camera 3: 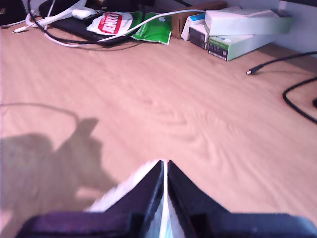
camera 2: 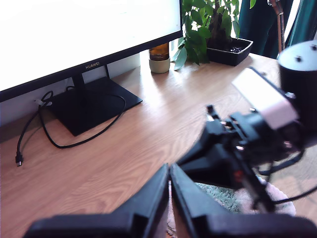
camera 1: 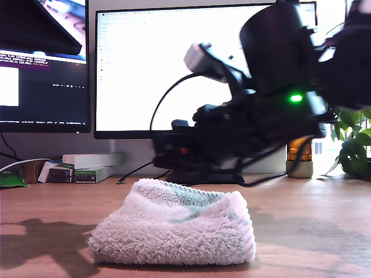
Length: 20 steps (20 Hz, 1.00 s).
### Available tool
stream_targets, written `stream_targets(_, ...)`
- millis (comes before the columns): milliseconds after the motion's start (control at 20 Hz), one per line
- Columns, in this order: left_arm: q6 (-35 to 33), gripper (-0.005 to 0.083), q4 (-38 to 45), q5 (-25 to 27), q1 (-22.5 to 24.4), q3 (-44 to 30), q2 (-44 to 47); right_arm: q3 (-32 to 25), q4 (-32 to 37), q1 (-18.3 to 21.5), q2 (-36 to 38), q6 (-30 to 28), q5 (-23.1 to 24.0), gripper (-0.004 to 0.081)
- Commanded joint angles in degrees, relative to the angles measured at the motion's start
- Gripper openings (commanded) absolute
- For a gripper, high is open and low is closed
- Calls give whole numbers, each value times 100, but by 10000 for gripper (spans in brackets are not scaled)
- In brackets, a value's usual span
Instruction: Fold the tea towel to a neat square and place it to the right
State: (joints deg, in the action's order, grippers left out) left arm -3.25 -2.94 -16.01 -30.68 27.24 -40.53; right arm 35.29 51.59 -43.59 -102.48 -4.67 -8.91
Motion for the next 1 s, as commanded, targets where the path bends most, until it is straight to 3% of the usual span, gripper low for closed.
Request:
stream_targets(0, 24, -21, 37, 0, -17, -98, 0, 170, -190, -13, -203, 17, -122, 0)
stream_targets(250, 28, -21, -22, -4, -20, -98, 2, 208, -1305, 7, -376, -269, 293, 0)
stream_targets(450, 94, -21, -2, -7, -20, -98, 4, 208, -1696, 50, -376, -474, 501, 0)
stream_targets(750, 177, -21, -7, -7, -20, -98, 4, 247, -844, 33, -369, -367, 435, 0)
stream_targets(950, 177, -21, -28, -7, -20, -98, 4, 289, -850, 39, -118, -107, 334, -1)
